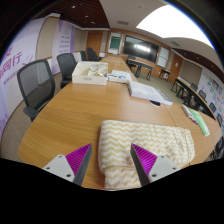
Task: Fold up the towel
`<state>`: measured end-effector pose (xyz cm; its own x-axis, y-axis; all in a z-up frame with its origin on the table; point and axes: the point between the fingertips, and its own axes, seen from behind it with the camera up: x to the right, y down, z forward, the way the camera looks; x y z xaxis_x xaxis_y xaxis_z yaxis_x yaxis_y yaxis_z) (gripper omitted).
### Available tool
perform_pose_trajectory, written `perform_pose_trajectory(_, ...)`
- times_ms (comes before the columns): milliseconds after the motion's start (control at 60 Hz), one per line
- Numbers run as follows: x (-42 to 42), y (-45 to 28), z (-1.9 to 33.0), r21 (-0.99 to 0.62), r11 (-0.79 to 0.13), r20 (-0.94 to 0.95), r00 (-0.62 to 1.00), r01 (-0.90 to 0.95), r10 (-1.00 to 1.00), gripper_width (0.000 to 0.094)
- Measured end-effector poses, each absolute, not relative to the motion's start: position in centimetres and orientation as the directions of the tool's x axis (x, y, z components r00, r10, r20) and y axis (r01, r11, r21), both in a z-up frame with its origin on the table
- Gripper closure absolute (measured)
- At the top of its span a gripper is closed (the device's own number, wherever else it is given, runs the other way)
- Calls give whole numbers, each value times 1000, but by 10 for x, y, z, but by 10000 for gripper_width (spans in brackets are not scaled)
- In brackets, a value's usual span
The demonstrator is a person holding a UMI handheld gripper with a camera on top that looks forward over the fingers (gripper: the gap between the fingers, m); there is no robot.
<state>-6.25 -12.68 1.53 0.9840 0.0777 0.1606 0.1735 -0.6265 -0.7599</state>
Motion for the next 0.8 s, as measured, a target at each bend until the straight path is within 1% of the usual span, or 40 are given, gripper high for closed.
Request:
perform_pose_trajectory(33, -65, -125, 5, -744, -646, 148, 985, 171, 90, 201)
perform_pose_trajectory(83, -65, -124, -5, -724, -669, 135, 985, 171, 106, 315)
perform_pose_trajectory(133, -60, -117, -2, -734, -656, 137, 984, 176, 111, 427)
perform_pose_trajectory(183, -57, -117, -3, -728, -656, 155, 980, 199, 124, 599)
perform_pose_trajectory(233, -50, -115, -2, -729, -649, 182, 976, 217, 122, 807)
perform_pose_trajectory(267, -47, -113, -2, -729, -648, 189, 975, 220, 118, 858)
perform_pose_trajectory(383, -54, -115, 1, -717, -671, 132, 982, 191, 138, 890)
perform_pose_trajectory(450, -76, -115, 17, -724, -673, 52, 986, 148, 160, 894)
perform_pose_trajectory(517, -99, -118, 48, -749, -654, -32, 980, 107, 197, 895)
perform_pose_trajectory(600, -127, -118, 103, -791, -611, -161, 956, 23, 244, 893)
perform_pose_trajectory(650, -131, -113, 132, -803, -594, -224, 946, -42, 236, 893)
perform_pose_trajectory(683, -126, -111, 144, -804, -588, -258, 942, -86, 216, 893)
perform_pose_trajectory(733, -107, -107, 151, -799, -585, -296, 937, -137, 186, 892)
perform_pose_trajectory(800, -67, -100, 140, -794, -586, -286, 950, -163, 123, 890)
